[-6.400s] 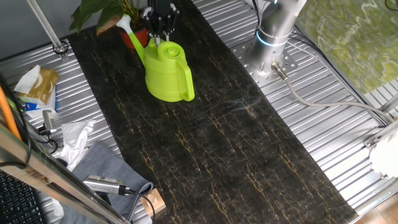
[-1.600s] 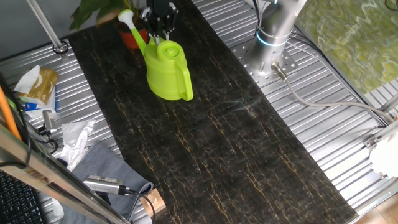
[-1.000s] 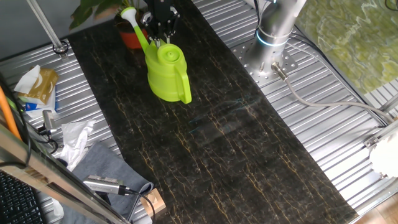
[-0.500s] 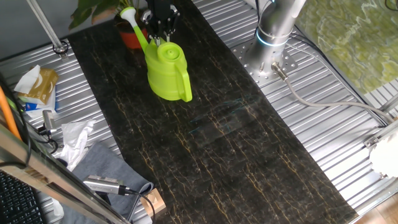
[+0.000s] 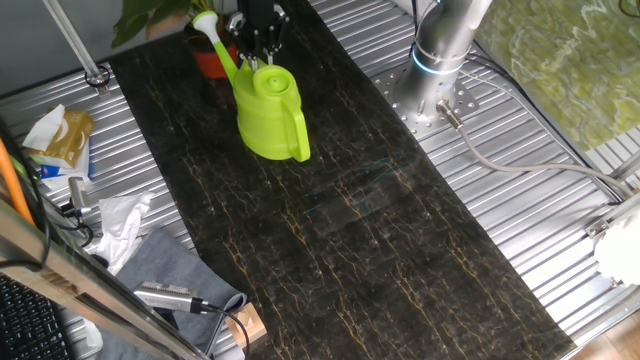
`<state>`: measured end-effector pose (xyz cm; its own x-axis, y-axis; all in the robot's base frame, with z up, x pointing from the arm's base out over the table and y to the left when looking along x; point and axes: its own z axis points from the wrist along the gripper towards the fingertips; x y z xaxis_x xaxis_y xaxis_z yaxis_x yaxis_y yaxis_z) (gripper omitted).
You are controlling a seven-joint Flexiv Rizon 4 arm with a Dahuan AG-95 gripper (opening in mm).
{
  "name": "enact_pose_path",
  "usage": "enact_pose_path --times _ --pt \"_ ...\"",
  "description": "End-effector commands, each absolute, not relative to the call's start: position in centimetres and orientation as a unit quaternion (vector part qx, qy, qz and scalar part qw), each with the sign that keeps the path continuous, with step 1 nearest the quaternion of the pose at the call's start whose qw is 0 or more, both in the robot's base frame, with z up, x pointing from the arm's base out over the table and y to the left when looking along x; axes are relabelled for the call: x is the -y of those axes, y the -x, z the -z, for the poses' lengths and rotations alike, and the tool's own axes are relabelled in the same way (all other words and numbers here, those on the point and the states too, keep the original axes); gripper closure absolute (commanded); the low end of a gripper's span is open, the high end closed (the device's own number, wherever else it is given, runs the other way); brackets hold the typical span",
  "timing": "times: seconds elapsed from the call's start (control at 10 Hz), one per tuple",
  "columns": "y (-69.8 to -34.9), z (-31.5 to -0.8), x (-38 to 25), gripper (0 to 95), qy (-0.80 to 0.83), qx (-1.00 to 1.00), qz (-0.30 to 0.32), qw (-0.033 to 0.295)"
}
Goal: Water the plant
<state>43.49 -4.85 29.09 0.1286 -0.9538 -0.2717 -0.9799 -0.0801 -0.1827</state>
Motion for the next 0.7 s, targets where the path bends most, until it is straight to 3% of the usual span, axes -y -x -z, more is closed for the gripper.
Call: enact_pose_path --times 0.1,0.7 --pt "-43.50 -29.15 4.72 95.0 0.735 -0.656 -0.042 0.165" --pt "-43.50 -29.15 4.72 95.0 0.737 -0.650 -0.044 0.181"
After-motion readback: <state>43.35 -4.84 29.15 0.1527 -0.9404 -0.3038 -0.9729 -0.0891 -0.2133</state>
